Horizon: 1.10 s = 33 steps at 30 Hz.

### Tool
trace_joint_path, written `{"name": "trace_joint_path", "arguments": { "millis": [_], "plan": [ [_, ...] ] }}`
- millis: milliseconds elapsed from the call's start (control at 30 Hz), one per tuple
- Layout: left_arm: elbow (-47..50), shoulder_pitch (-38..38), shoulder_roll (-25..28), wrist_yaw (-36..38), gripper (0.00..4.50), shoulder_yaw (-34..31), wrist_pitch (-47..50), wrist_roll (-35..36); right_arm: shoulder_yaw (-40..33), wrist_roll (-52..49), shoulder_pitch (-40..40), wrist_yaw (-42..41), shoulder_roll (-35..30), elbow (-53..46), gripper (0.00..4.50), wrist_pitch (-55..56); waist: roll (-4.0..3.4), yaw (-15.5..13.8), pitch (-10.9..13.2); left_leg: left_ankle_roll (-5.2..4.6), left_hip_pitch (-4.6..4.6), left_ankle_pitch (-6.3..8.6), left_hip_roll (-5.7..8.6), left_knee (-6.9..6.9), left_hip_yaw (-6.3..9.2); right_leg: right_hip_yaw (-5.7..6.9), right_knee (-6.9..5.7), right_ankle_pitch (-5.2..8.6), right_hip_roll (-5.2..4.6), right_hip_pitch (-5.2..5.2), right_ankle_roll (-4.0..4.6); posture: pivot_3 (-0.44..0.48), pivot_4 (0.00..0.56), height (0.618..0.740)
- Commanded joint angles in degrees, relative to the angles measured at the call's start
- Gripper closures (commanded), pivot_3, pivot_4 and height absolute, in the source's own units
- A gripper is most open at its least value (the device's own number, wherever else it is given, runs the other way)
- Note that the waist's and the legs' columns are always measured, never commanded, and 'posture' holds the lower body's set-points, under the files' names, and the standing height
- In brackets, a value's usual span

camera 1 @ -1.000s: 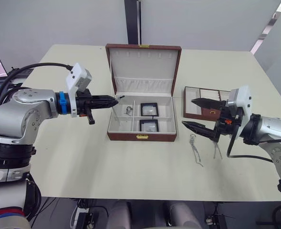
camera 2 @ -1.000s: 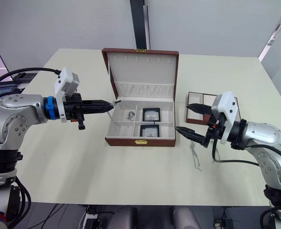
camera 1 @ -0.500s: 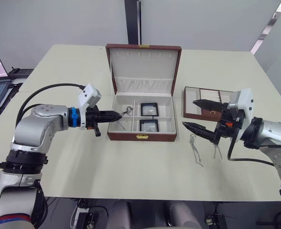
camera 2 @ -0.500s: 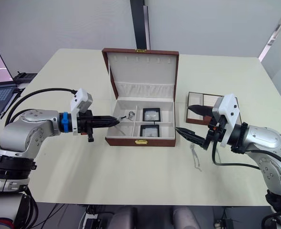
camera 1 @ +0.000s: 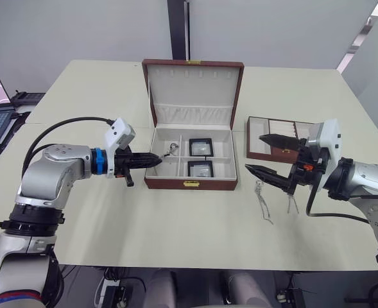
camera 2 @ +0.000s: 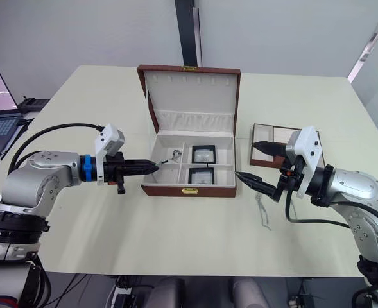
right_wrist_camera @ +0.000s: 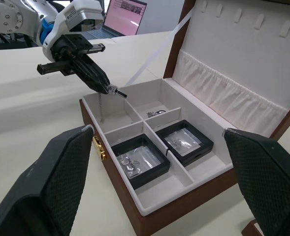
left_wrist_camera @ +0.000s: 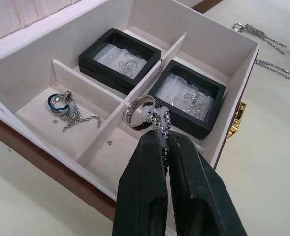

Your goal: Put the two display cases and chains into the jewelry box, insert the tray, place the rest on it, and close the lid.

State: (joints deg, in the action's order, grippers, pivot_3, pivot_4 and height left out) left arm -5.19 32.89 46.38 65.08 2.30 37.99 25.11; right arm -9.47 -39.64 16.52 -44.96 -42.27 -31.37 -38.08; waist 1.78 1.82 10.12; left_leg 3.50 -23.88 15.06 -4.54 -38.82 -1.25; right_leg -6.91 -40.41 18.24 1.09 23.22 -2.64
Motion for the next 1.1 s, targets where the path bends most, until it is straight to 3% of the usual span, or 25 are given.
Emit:
{"name": "trace_joint_path", "arguments": {
  "millis": [33, 333, 367, 533, 767, 933, 1100],
  "plan": [
    [-0.02, 1.43, 0.05, 0.11, 3.07, -1.06, -1.06, -0.32, -1.89, -2.00, 0.09, -0.67, -1.07, -1.96, 0.00, 0.19, 0.00, 0.00, 0.00, 0.00, 0.00, 0.00, 0.00, 0.00, 0.00, 0.00, 0.00, 0.00, 0.00, 0.00, 0.00, 0.000, 0.150, 0.740],
    [0.04, 1.13, 0.46, 0.11, 0.18, -3.23, -0.34, 1.02, -1.71, -2.53, -0.29, -2.15, -2.43, -0.91, 0.00, 0.99, 0.00, 0.01, 0.00, 0.00, 0.00, 0.00, 0.00, 0.00, 0.01, 0.01, 0.00, 0.00, 0.00, 0.00, 0.00, 0.000, 0.150, 0.740],
    [0.62, 0.41, 0.94, 0.20, 0.02, -4.36, 0.17, 1.82, -2.18, -2.33, -0.75, -2.28, -2.62, -0.47, 0.00, 1.27, 0.00, 0.01, 0.00, 0.00, 0.00, 0.00, 0.00, 0.00, 0.01, 0.01, 0.00, 0.00, 0.00, 0.00, 0.00, 0.000, 0.150, 0.740],
    [2.16, -4.73, 4.97, 0.54, 0.02, -12.64, 2.73, 5.76, -6.74, -1.12, -5.62, -4.60, -4.87, 3.54, 0.00, 2.52, 0.00, 0.05, 0.00, 0.00, 0.00, 0.00, -0.01, 0.01, 0.00, 0.00, 0.00, 0.00, 0.00, 0.00, 0.00, 0.000, 0.150, 0.740],
    [-0.52, -18.01, 9.36, -3.20, 0.02, -23.69, -1.55, 3.21, -12.19, 4.30, -14.39, -8.72, -6.28, 18.35, 0.00, 8.77, 0.00, 0.05, -0.01, 0.00, 0.06, 0.00, -0.01, 0.00, -0.05, -0.01, 0.00, 0.00, -0.04, -0.02, 0.00, 0.000, 0.150, 0.740],
    [-1.74, -25.65, 6.85, -10.65, 0.02, -30.10, -5.76, 0.87, -12.43, 9.18, -14.95, -7.55, -4.33, 29.50, 0.00, 15.63, 0.00, 0.12, -0.01, 0.00, 0.08, 0.00, -0.02, 0.00, -0.09, -0.02, -0.01, 0.00, -0.05, -0.01, 0.00, 0.000, 0.150, 0.740],
    [-0.74, -32.10, 0.93, -18.79, 0.02, -34.74, -9.64, -0.41, -12.59, 13.01, -14.01, -5.02, -1.58, 38.19, 0.00, 21.83, -0.01, 0.14, -0.01, 0.00, 0.10, 0.01, -0.02, 0.02, -0.14, -0.06, -0.01, 0.00, -0.07, -0.01, 0.00, 0.000, 0.150, 0.740]
  ]
}}
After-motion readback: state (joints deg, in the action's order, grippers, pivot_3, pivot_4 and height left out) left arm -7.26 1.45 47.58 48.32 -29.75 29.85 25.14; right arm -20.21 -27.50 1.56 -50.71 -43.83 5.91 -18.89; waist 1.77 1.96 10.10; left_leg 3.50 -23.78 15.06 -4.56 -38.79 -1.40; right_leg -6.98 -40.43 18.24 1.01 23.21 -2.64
